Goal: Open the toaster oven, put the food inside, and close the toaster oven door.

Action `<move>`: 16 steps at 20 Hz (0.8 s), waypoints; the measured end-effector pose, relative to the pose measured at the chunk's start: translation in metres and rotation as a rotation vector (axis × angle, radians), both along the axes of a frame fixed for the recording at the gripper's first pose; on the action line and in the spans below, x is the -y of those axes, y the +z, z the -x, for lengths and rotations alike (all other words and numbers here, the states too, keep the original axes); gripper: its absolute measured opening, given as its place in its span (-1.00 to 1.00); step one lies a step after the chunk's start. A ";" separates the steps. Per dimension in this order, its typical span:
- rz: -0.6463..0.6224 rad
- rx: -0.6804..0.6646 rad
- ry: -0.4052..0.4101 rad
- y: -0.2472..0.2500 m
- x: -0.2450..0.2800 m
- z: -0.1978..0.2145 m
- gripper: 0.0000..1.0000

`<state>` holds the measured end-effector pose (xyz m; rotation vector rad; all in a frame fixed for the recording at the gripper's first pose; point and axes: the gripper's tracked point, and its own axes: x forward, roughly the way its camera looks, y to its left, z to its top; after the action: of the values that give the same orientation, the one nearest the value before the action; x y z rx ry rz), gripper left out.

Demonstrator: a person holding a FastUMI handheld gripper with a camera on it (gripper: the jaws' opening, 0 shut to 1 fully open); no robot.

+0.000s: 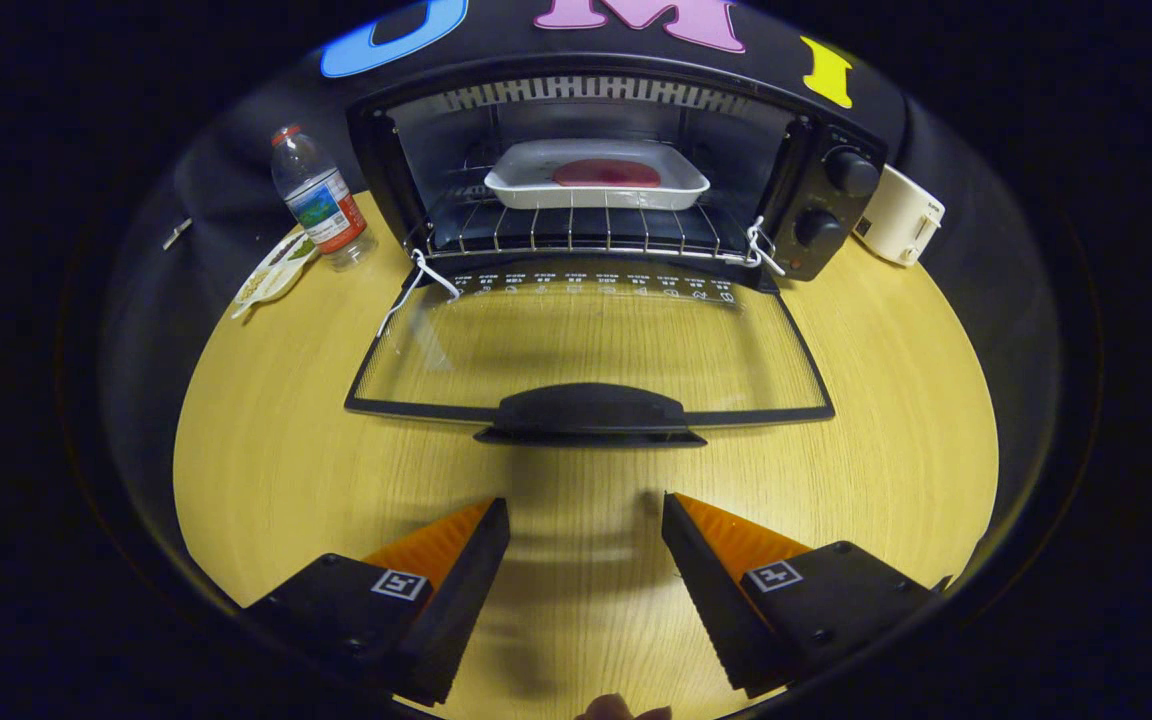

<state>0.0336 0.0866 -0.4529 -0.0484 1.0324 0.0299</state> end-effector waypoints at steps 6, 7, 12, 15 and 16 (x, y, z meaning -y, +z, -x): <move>-0.015 -0.013 -0.077 -0.007 -0.008 -0.020 1.00; -0.015 -0.003 -0.084 -0.004 -0.009 -0.023 1.00; -0.022 0.030 -0.067 0.005 -0.008 -0.020 1.00; -0.049 0.085 -0.070 0.024 -0.009 -0.018 1.00; -0.051 0.104 -0.065 0.031 -0.009 -0.019 1.00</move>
<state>0.0526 0.0953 -0.4218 0.0299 0.9279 -0.0050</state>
